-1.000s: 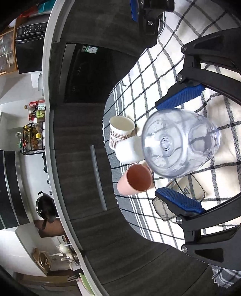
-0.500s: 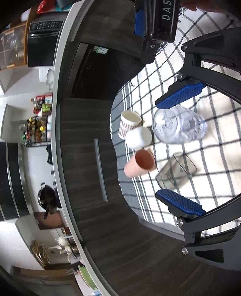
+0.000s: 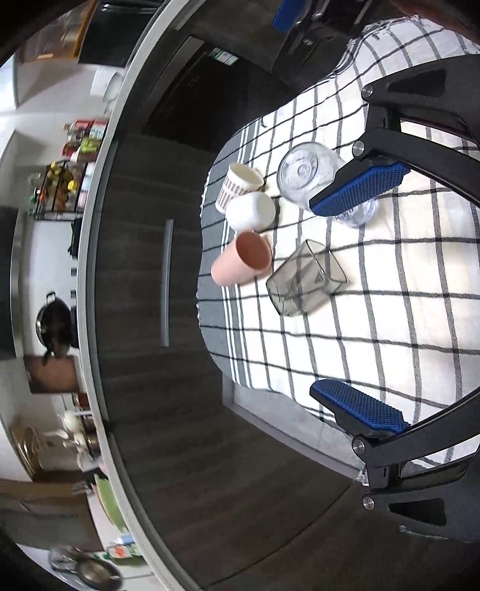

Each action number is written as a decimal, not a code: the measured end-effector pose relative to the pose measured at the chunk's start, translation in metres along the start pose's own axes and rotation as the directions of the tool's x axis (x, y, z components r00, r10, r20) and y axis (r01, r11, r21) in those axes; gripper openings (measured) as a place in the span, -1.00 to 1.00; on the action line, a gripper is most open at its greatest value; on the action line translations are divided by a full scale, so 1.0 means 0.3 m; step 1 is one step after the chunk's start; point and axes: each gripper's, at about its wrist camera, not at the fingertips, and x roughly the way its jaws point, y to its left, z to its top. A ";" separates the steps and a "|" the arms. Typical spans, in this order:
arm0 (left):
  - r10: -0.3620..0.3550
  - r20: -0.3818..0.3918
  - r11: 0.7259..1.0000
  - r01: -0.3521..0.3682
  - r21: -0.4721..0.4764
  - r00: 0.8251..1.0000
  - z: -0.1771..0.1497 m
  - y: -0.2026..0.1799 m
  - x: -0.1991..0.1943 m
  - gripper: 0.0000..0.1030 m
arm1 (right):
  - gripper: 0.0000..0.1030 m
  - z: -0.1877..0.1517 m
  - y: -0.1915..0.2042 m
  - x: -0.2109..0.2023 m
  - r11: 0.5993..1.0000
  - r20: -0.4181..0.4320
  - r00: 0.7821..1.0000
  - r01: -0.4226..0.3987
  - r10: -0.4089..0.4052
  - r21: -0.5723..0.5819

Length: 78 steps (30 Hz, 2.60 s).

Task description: Flip cup upside down

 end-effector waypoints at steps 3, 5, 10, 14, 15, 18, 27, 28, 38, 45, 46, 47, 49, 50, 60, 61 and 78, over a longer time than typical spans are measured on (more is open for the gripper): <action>0.012 -0.004 1.000 -0.012 -0.017 1.000 0.001 0.019 -0.010 0.78 | 0.75 0.001 0.029 -0.018 1.000 0.011 1.000 0.002 -0.002 -0.027; 0.013 -0.004 1.000 -0.013 -0.025 1.000 0.001 0.028 -0.019 0.79 | 0.76 -0.001 0.046 -0.027 0.999 0.021 1.000 0.007 -0.006 -0.041; 0.017 -0.005 0.999 -0.017 -0.043 1.000 0.009 0.049 -0.037 0.83 | 0.81 0.005 0.074 -0.054 0.997 0.057 0.998 0.040 -0.036 -0.065; 0.021 -0.008 0.999 -0.022 -0.048 1.000 0.010 0.058 -0.043 0.84 | 0.81 0.010 0.081 -0.060 0.996 0.071 0.996 0.054 -0.049 -0.069; 0.021 -0.011 0.999 -0.021 -0.048 1.000 0.010 0.059 -0.044 0.84 | 0.82 0.009 0.083 -0.062 0.996 0.073 0.996 0.057 -0.052 -0.071; 0.018 -0.009 0.999 -0.018 -0.047 1.000 0.012 0.058 -0.051 0.84 | 0.82 0.008 0.087 -0.065 0.995 0.080 0.995 0.069 -0.063 -0.075; 0.014 -0.023 0.999 -0.014 -0.032 1.000 0.015 0.046 -0.049 0.88 | 0.84 0.010 0.080 -0.068 0.995 0.093 0.993 0.075 -0.068 -0.066; 0.015 -0.025 0.999 -0.016 -0.031 1.000 0.014 0.045 -0.049 0.88 | 0.84 0.010 0.080 -0.068 0.995 0.092 0.993 0.074 -0.068 -0.065; 0.020 -0.024 0.999 -0.021 -0.030 1.000 0.015 0.043 -0.057 0.92 | 0.84 0.008 0.080 -0.072 0.996 0.095 0.993 0.069 -0.063 -0.060; 0.023 -0.021 0.999 -0.024 -0.021 0.999 0.016 0.044 -0.062 0.97 | 0.84 0.008 0.078 -0.071 0.996 0.094 0.994 0.069 -0.063 -0.061; 0.025 -0.023 0.999 -0.025 -0.021 0.999 0.015 0.044 -0.061 0.97 | 0.84 0.008 0.078 -0.072 0.996 0.093 0.994 0.069 -0.064 -0.060; 0.027 -0.025 0.999 -0.028 -0.020 0.999 0.015 0.044 -0.061 0.97 | 0.84 0.008 0.078 -0.072 0.996 0.093 0.994 0.069 -0.063 -0.060; 0.030 -0.027 0.999 -0.030 -0.020 0.999 0.016 0.046 -0.062 0.97 | 0.84 0.007 0.078 -0.072 0.996 0.094 0.994 0.069 -0.063 -0.059; 0.031 -0.028 0.999 -0.031 -0.019 0.999 0.017 0.047 -0.063 0.97 | 0.84 0.008 0.078 -0.072 0.996 0.094 0.994 0.068 -0.063 -0.059; 0.033 -0.031 0.999 -0.034 -0.008 0.999 0.018 0.042 -0.065 0.98 | 0.84 0.004 0.078 -0.074 0.996 0.092 0.994 0.065 -0.060 -0.053; 0.033 -0.031 0.999 -0.033 -0.008 0.999 0.018 0.042 -0.065 0.98 | 0.84 0.004 0.079 -0.075 0.997 0.094 0.994 0.065 -0.060 -0.052; 0.021 0.001 1.000 -0.021 -0.014 1.000 0.026 0.040 -0.082 0.98 | 0.84 0.004 0.079 -0.073 0.997 0.096 0.994 0.060 -0.055 -0.046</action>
